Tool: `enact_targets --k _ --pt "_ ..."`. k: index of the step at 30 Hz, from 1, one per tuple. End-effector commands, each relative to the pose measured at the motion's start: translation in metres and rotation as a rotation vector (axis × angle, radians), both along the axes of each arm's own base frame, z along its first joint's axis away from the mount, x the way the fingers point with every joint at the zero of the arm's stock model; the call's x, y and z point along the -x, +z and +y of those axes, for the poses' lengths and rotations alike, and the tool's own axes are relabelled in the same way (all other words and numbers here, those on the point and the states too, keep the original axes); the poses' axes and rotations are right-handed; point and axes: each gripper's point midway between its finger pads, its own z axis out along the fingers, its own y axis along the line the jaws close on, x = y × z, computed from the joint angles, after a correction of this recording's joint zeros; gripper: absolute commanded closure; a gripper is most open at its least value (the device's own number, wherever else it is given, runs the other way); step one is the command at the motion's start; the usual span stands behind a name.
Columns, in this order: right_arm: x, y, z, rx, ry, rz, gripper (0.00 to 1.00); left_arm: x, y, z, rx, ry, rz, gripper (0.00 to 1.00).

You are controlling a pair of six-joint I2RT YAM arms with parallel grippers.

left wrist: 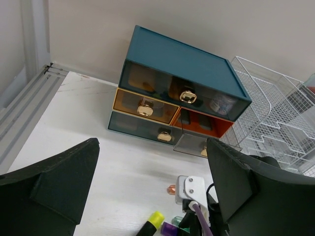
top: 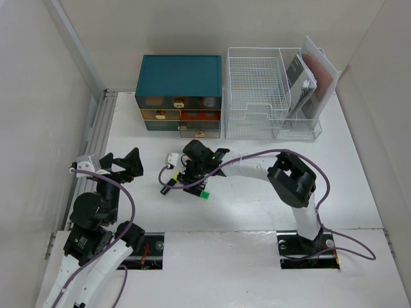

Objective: Organize the desk

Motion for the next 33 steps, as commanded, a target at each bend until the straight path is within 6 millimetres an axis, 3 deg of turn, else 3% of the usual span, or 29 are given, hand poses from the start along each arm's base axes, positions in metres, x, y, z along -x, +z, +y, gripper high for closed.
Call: enact_targets --k 1,14,15,16,18,19,21,24,25,29,33 --pt "-0.011 -0.010 0.002 0.030 -0.046 -0.023 0.55 0.002 0.006 0.000 -0.007 -0.007 -0.027 0.11" --pt "-0.023 -0.021 -0.003 0.071 -0.108 -0.056 0.57 0.003 0.003 0.000 -0.006 -0.007 -0.028 0.11" --pt "-0.023 -0.021 -0.003 0.071 -0.108 -0.056 0.60 0.003 0.003 0.000 -0.006 -0.007 -0.028 0.11" --pt "-0.022 -0.021 -0.002 0.067 -0.103 -0.050 0.76 0.003 0.003 0.000 -0.006 -0.007 -0.028 0.11" --pt "-0.021 -0.017 0.002 0.052 -0.086 -0.049 0.91 0.003 0.003 0.000 -0.006 -0.007 -0.028 0.11" --pt "-0.020 -0.002 0.006 0.017 -0.062 -0.057 0.98 0.003 0.003 0.000 -0.006 -0.007 -0.028 0.11" --pt "-0.019 0.019 0.011 -0.025 -0.039 -0.068 0.99 0.003 0.003 0.000 -0.006 -0.007 -0.028 0.11" --pt "-0.021 0.068 0.018 -0.107 -0.011 -0.130 0.99 0.003 0.003 0.000 -0.006 -0.007 -0.028 0.11" --pt "-0.026 0.092 0.018 -0.144 -0.017 -0.184 0.99 0.003 0.003 0.000 -0.006 -0.007 -0.028 0.11" --pt "-0.051 0.149 0.010 -0.204 -0.095 -0.368 0.99 0.001 0.002 -0.002 -0.012 -0.016 -0.021 0.11" --pt "-0.078 0.186 -0.011 -0.214 -0.221 -0.515 0.99 -0.003 -0.001 -0.006 -0.023 -0.026 -0.004 0.11"
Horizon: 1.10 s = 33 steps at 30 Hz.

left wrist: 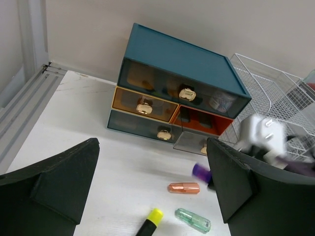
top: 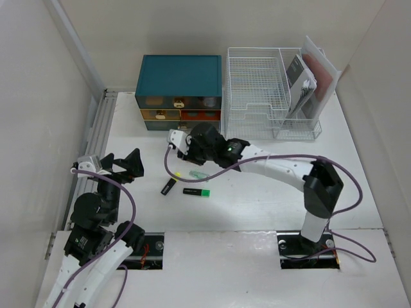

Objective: Organize the desk

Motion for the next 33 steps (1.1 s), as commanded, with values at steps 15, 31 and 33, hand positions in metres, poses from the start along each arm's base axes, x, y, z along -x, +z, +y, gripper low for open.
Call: enact_targets --k 15,31,33 --pt "-0.155 0.109 -0.053 -0.071 -0.460 -0.434 0.99 -0.009 -0.004 -0.011 -0.044 -0.035 0.023 0.11" --pt "-0.138 0.138 -0.051 -0.176 -0.388 -0.412 0.51 -0.009 -0.004 -0.011 -0.044 -0.035 0.023 0.11" --pt "-0.115 0.127 -0.044 -0.188 -0.254 -0.337 0.54 -0.009 -0.004 -0.011 -0.044 -0.035 0.023 0.11"
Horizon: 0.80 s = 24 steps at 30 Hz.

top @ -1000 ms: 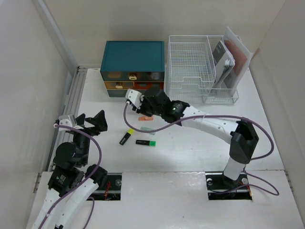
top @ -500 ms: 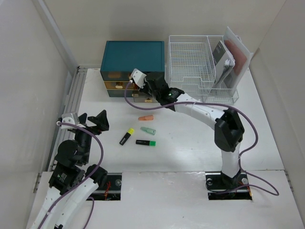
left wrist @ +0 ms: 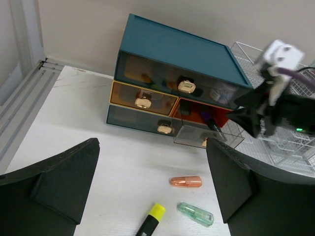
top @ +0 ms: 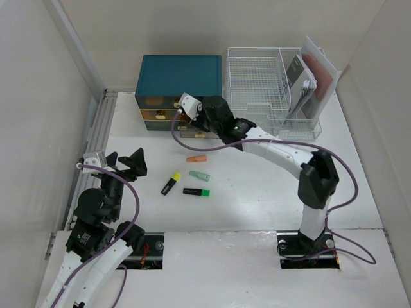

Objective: Organize the desk

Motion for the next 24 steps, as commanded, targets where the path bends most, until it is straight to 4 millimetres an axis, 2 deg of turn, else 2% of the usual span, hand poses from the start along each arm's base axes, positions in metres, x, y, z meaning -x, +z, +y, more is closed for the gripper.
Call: enact_targets --k 1,2,3,4,5,6,7,8,10,11,13,15,18,20,24 --pt "0.044 0.058 0.012 -0.117 0.242 -0.007 0.55 -0.002 0.003 -0.002 -0.007 -0.009 -0.012 0.13" --pt "0.077 0.045 0.030 -0.112 0.467 0.078 0.56 -0.002 0.003 -0.002 -0.007 -0.009 -0.012 0.13" --pt "0.099 0.031 0.034 -0.068 0.597 0.130 0.56 -0.001 0.003 -0.004 -0.008 -0.018 -0.013 0.13" --pt "0.127 0.002 0.024 0.059 0.749 0.197 0.56 -0.001 0.003 -0.004 -0.008 -0.018 -0.013 0.14" --pt "0.148 -0.016 0.020 0.108 0.869 0.253 0.56 -0.001 0.003 -0.004 -0.008 -0.018 -0.013 0.14" --pt "0.178 -0.030 0.021 0.112 1.017 0.320 0.56 -0.001 0.003 -0.004 -0.008 -0.018 -0.013 0.14" --pt "0.188 -0.045 0.015 0.146 1.062 0.369 0.56 -0.001 0.003 -0.004 -0.008 -0.018 -0.013 0.15" --pt "0.202 -0.069 0.012 0.185 1.102 0.453 0.56 -0.001 0.003 -0.004 -0.008 -0.018 -0.013 0.15" --pt "0.212 -0.089 0.012 0.200 1.118 0.522 0.56 -0.001 0.003 -0.004 -0.008 -0.018 -0.013 0.15" --pt "0.223 -0.104 0.010 0.217 1.131 0.566 0.56 -0.001 0.003 -0.004 -0.008 -0.018 -0.013 0.15" --pt "0.232 -0.116 0.016 0.239 1.123 0.572 0.58 -0.001 0.003 -0.004 -0.008 -0.018 -0.013 0.15" --pt "0.228 -0.137 0.026 0.272 1.004 0.568 0.59 -0.001 0.003 -0.004 -0.008 -0.018 -0.013 0.15" --pt "0.223 -0.143 0.034 0.232 0.922 0.570 0.59 -0.001 0.003 -0.004 -0.008 -0.018 -0.013 0.15" --pt "0.222 -0.155 0.035 0.237 0.875 0.597 0.59 0.000 0.005 -0.003 -0.004 -0.018 -0.021 0.15" --pt "0.211 -0.162 0.042 0.207 0.780 0.618 0.59 0.000 0.005 -0.003 -0.004 -0.018 -0.021 0.15"
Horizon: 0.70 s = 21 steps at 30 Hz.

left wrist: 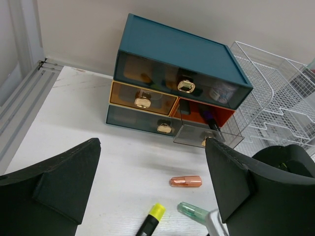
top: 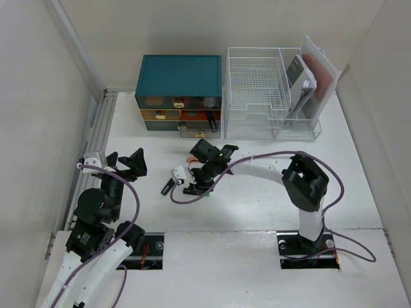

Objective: Organize the desk

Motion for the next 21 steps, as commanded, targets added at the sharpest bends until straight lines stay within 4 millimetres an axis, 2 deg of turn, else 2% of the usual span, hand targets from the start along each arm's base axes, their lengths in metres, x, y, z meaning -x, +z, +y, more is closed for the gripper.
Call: enact_targets --k 1,3,6,16,19,20,21 --pt "-0.020 0.005 0.022 -0.056 -0.124 -0.016 0.58 0.002 0.006 -0.002 0.004 -0.014 -0.029 0.15" --pt "-0.029 0.000 0.023 -0.045 -0.174 -0.038 0.56 0.002 0.006 -0.002 0.004 -0.014 -0.029 0.15" --pt "-0.032 -0.020 0.022 0.001 -0.207 -0.019 0.56 0.003 0.008 -0.001 0.009 -0.014 -0.037 0.15" --pt "-0.033 -0.039 0.017 0.067 -0.223 0.002 0.56 0.005 0.009 0.000 0.013 -0.014 -0.045 0.15" --pt "-0.035 -0.041 0.018 0.072 -0.229 -0.006 0.80 0.005 0.010 0.000 0.013 -0.014 -0.045 0.15" --pt "-0.038 -0.037 0.018 0.068 -0.234 -0.018 0.93 0.005 0.010 0.000 0.013 -0.014 -0.045 0.15" --pt "-0.041 -0.033 0.017 0.066 -0.243 -0.036 0.96 0.005 0.010 0.000 0.013 -0.014 -0.045 0.15"
